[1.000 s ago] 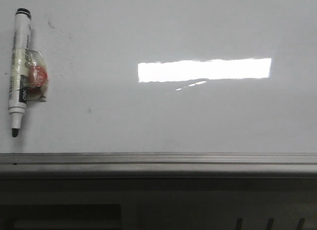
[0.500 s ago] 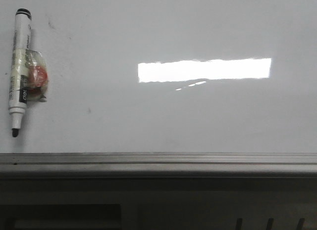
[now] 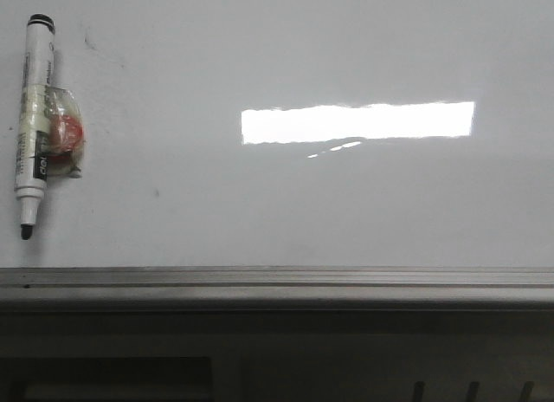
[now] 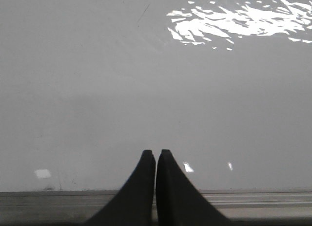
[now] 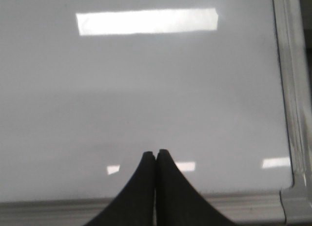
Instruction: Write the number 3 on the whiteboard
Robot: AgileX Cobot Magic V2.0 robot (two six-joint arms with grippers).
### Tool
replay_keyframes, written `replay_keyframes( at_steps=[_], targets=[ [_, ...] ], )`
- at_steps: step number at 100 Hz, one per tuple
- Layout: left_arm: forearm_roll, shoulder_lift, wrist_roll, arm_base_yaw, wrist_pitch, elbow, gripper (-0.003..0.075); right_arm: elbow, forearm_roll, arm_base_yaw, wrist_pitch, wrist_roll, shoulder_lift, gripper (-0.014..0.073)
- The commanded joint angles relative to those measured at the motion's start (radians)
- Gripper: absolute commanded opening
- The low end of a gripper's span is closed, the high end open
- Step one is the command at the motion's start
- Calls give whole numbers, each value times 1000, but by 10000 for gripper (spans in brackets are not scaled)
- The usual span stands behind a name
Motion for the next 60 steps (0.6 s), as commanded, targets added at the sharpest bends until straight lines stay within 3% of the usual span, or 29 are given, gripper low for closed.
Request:
replay_keyframes(
  at_steps=[1, 24, 37, 50, 60],
  targets=[
    [2, -26, -10, -3, -87, 35, -20, 24, 0, 3, -173, 0, -17, -64],
    [7, -26, -10, -3, -106, 35, -20, 24, 0, 3, -267, 0, -17, -64],
    [-23, -26, -10, -5, -190, 35, -20, 24, 2, 3, -254, 0, -16, -64],
    [11, -26, -10, -3, -273, 35, -20, 6, 95, 3, -190, 0, -16, -64],
    [-86, -23, -12, -3, -290, 29, -20, -24, 177, 3, -131, 0, 3, -64]
  ],
)
